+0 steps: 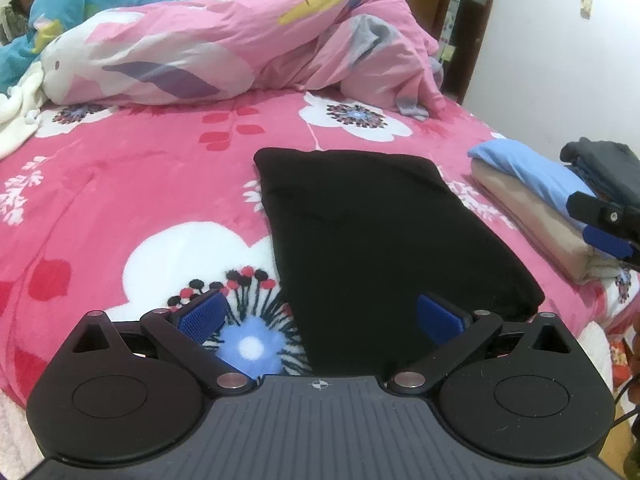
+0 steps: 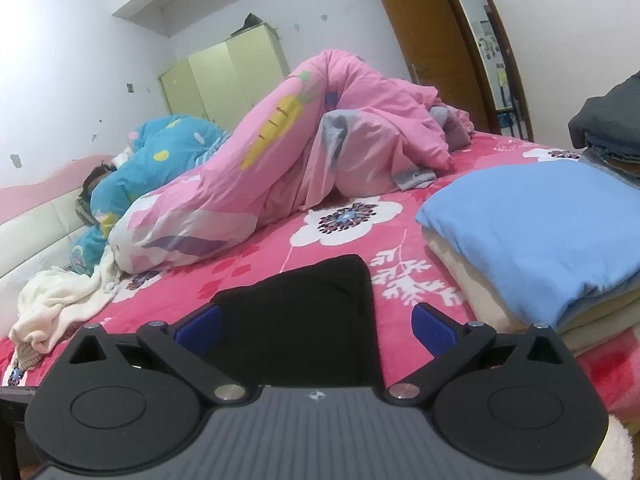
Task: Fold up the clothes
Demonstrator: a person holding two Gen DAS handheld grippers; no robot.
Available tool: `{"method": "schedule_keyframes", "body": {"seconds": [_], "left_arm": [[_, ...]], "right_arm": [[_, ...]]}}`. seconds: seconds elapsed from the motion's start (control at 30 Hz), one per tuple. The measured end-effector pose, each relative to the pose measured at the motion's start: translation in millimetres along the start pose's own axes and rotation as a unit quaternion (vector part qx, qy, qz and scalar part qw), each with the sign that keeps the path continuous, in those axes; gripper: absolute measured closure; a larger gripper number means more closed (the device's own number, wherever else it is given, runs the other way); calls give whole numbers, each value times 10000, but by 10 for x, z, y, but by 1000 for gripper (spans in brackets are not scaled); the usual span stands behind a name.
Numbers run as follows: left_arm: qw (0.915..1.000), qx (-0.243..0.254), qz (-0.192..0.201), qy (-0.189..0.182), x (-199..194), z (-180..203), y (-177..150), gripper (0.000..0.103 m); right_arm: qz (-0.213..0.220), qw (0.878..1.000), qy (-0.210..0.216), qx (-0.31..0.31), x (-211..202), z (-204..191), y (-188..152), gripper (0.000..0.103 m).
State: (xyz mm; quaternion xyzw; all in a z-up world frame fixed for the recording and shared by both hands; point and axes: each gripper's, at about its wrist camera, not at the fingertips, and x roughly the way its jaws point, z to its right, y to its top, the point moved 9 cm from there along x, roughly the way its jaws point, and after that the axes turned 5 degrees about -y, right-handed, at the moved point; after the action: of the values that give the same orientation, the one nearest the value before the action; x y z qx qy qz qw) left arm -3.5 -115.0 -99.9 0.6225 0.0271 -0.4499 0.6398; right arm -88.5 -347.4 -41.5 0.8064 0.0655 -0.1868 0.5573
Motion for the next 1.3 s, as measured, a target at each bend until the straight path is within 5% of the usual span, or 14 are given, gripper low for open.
{"method": "schedule_keyframes", "body": {"seconds": [0.37, 1.3], "left_arm": [[9997, -108, -200, -6, -2, -47, -155, 0], [9983, -164, -402, 389, 60, -158, -250, 0]], "right_arm": [[-287, 9983, 453, 229, -23, -79, -82, 0], [-600, 9970, 238, 428, 54, 15, -201, 0]]}}
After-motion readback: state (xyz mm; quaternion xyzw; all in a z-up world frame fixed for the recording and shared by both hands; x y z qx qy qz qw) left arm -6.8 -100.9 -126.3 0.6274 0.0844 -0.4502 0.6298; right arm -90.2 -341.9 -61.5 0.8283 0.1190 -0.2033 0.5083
